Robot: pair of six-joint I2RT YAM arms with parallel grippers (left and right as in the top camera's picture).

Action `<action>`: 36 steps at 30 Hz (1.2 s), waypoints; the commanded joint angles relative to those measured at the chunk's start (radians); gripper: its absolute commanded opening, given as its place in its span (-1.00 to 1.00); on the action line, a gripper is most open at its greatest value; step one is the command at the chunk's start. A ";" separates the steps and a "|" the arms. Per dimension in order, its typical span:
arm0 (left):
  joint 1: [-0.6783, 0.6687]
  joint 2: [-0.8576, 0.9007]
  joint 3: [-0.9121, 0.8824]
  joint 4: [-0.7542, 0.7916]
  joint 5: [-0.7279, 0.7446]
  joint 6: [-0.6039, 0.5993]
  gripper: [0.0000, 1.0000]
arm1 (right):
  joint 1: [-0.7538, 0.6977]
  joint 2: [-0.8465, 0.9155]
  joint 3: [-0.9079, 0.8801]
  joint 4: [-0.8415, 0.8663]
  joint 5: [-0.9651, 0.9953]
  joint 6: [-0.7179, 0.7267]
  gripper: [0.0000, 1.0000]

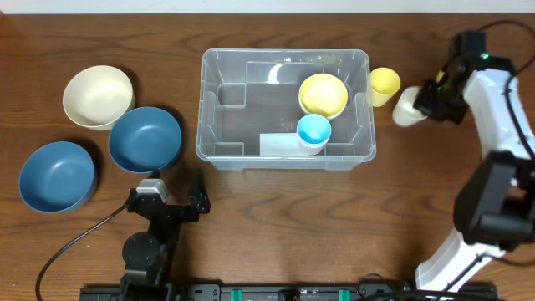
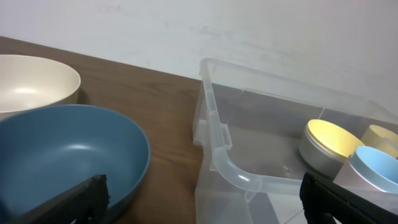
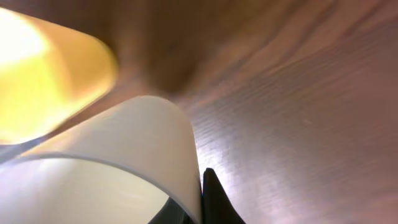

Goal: Pack container
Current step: 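Grasp the white cup and carry it over the cup stack, then lower the white cup onto the stacked cups and release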

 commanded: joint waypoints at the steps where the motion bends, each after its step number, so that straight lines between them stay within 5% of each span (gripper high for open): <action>1: 0.006 -0.006 -0.016 -0.037 -0.003 0.020 0.96 | 0.013 -0.157 0.090 -0.040 -0.026 0.008 -0.98; 11: 0.006 -0.006 -0.016 -0.037 -0.003 0.020 0.96 | 0.227 -0.348 0.099 -0.121 -0.103 -0.017 -0.98; 23: 0.006 -0.006 -0.016 -0.037 -0.003 0.020 0.96 | 0.538 -0.258 0.048 -0.117 -0.002 0.013 -0.97; 36: 0.006 -0.006 -0.016 -0.037 -0.003 0.020 0.96 | 0.588 -0.115 0.046 -0.137 0.005 0.047 -0.98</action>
